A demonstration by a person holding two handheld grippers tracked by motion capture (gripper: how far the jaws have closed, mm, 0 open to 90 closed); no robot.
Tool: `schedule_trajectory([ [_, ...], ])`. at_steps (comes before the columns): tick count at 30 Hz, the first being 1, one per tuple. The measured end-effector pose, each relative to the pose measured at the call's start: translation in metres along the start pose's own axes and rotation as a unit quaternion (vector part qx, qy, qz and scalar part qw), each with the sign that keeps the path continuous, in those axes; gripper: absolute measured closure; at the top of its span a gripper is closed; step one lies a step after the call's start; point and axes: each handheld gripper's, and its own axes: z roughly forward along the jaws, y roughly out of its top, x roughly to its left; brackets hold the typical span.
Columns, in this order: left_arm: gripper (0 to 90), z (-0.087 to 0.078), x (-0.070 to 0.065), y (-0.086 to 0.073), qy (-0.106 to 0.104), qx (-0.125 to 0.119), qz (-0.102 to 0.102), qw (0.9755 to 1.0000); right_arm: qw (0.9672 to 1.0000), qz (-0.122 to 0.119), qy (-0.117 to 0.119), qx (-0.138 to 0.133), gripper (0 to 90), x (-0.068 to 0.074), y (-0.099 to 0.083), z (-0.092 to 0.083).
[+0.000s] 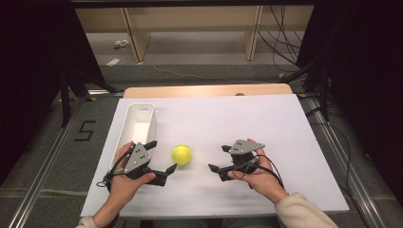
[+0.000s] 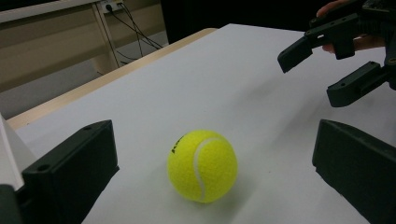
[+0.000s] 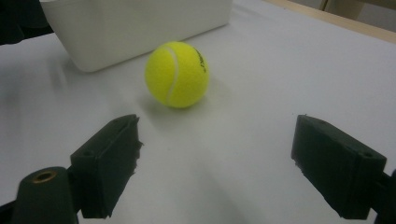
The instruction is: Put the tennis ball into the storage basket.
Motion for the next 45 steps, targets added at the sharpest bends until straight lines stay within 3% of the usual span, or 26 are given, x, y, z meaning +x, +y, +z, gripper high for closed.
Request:
schedule_trajectory([
  [45,0.0,-0.001,-0.001,0.0,-0.004,-0.001,0.003,1.0,0.9996,0.0,0.027,0.005,16.1,0.013,0.025,0.06],
])
